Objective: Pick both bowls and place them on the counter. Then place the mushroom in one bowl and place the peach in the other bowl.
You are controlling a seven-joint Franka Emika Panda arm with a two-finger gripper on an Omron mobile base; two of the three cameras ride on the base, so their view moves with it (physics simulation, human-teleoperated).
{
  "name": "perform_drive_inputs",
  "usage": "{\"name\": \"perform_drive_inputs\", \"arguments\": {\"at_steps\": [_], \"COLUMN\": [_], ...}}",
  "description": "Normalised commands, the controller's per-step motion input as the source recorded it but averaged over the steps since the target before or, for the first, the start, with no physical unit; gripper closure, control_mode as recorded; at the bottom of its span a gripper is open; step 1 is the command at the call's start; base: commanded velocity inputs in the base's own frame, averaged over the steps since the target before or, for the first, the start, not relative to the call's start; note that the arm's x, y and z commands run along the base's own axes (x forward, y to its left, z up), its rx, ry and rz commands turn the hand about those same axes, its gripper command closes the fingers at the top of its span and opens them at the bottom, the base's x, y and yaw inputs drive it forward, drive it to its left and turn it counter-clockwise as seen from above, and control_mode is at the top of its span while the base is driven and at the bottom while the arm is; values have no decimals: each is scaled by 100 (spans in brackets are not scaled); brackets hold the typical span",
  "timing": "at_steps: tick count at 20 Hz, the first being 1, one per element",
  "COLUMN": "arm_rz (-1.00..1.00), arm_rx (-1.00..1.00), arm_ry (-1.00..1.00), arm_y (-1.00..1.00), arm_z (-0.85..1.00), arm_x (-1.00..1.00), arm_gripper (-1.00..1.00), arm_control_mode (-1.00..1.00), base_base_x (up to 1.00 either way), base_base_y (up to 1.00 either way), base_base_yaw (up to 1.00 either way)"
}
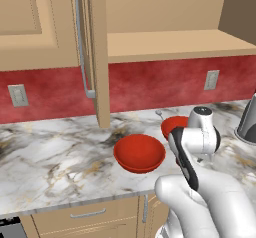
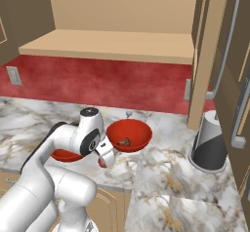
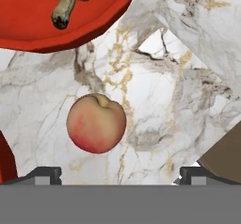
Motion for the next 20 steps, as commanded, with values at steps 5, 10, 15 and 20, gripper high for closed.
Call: {"name": "perform_drive_inputs", "arguments": {"at_steps": [5, 10, 15, 20], "arm_rz": [3, 9, 12, 11], "arm_rx": [0, 0, 1, 1], "arm_ry": [1, 5, 3, 2], "arm_y": [1, 8, 0, 0], "arm_z": [-22, -31, -24, -26], "arm_x": [1, 20, 16, 8], "arm_gripper": [-100, -100, -100, -100], "arm_control_mode": [-100, -100, -100, -100], "base_base_x": [0, 0, 0, 0], "base_base_y": [0, 0, 0, 0], "base_base_yaw": [0, 0, 0, 0]}}
